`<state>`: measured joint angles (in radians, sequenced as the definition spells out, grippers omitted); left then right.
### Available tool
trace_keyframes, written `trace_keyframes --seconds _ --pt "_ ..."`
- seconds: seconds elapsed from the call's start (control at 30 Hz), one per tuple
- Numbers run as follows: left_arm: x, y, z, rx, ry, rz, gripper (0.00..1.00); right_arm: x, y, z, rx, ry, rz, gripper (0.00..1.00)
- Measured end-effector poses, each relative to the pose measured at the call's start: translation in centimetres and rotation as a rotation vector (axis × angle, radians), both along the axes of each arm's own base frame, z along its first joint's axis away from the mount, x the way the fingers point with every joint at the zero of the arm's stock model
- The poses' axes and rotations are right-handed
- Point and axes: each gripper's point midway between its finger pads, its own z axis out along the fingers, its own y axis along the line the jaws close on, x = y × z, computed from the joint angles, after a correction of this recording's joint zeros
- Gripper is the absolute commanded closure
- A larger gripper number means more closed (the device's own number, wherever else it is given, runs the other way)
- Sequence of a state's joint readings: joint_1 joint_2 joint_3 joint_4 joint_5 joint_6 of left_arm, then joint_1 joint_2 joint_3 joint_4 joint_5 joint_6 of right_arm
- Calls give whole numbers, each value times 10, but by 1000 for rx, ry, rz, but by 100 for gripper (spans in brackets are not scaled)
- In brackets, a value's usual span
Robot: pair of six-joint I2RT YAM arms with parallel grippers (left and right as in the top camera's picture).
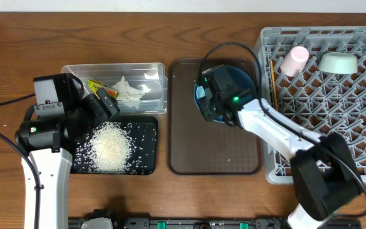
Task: Sort waste into correct bins and load items into the dishwasher rack
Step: 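Grasp the small light-blue bowl off the blue plate with the right gripper, then carry the light-blue bowl right and place it in the rack's far right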
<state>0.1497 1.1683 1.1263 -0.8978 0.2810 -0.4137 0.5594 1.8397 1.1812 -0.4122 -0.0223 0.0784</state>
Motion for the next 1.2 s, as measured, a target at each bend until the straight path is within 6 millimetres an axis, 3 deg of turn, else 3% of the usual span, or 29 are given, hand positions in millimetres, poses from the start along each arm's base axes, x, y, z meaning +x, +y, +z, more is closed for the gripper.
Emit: trace_keyframes --seconds 0.17,0.3,0.4,0.53,0.73,0.9,1.03,1.2 --pt "0 0 0 0 0 0 6 -2 -3 -17 -37 24 11 71" --pt "0 0 0 0 0 0 6 0 -2 -17 -37 12 18 98" --pt "0 0 0 0 0 0 5 3 -2 -13 -37 -8 13 99" --pt "0 0 0 0 0 0 5 5 -1 8 -14 -49 12 99" --pt "0 0 0 0 0 0 5 -2 -1 76 79 -143 4 99" --pt "0 0 0 0 0 0 5 -6 -23 145 185 -252 -61 99" --pt "0 0 0 0 0 0 5 1 -64 187 249 -331 -175 99" --pt "0 0 0 0 0 0 5 26 -141 227 314 -457 -407 99"
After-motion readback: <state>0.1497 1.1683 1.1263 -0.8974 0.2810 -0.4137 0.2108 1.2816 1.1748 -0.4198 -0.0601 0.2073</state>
